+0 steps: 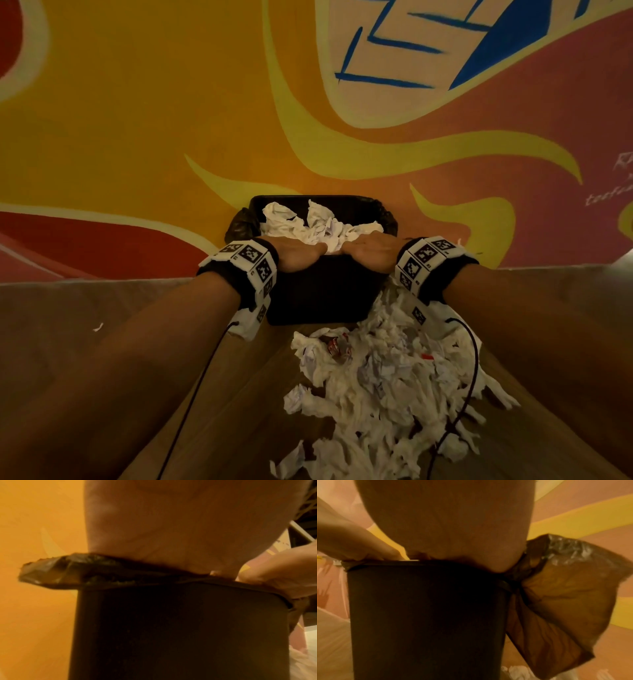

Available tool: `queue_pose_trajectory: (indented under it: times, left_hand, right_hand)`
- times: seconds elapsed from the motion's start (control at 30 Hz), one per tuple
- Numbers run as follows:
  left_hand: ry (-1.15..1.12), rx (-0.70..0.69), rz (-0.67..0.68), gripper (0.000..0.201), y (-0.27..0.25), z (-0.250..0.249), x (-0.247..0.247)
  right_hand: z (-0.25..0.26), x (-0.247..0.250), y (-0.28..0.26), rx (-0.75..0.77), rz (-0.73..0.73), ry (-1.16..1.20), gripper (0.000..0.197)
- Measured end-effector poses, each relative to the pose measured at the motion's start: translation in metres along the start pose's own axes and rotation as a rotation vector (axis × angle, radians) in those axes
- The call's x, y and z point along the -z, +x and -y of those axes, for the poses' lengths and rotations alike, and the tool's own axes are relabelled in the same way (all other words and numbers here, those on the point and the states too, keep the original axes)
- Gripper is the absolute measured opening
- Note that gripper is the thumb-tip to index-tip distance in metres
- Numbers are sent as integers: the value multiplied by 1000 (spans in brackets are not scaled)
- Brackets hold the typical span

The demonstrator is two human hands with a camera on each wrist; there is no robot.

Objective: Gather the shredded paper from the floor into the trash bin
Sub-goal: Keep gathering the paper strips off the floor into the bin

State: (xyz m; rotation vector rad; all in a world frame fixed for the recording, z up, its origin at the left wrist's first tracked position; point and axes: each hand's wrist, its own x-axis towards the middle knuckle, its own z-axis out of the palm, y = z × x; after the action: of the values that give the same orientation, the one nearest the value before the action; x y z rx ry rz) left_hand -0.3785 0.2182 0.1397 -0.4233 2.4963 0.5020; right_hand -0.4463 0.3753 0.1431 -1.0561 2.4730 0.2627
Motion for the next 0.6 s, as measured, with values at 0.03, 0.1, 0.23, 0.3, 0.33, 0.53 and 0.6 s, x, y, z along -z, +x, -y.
queue_pose_trajectory:
  times: [0.03, 0.1, 0.23, 0.3, 0.33, 0.53, 0.6]
  left_hand:
    - [-13, -8, 17, 74, -1, -1, 1]
    - [1, -10, 22, 74, -4, -1, 2]
    - [94, -63, -97, 76, -12, 3, 2]
    - [151, -148, -183, 64, -18, 5, 5]
    - [192, -184, -224, 59, -23, 7, 7]
    - [495, -317, -596, 37, -52, 4, 6]
    - [401, -438, -712, 28, -60, 0, 0]
  right_hand:
    - [-1, 0, -1, -8, 1, 38, 37]
    - [-4, 0, -3, -11, 30, 99, 37]
    - [-8, -4, -12, 42, -94, 249, 43]
    - [-9, -6, -17, 95, -221, 314, 48]
    - [-10, -7, -20, 113, -265, 263, 47]
    - [-10, -15, -34, 139, -552, 26, 50]
    - [-9, -20, -41, 104, -696, -67, 49]
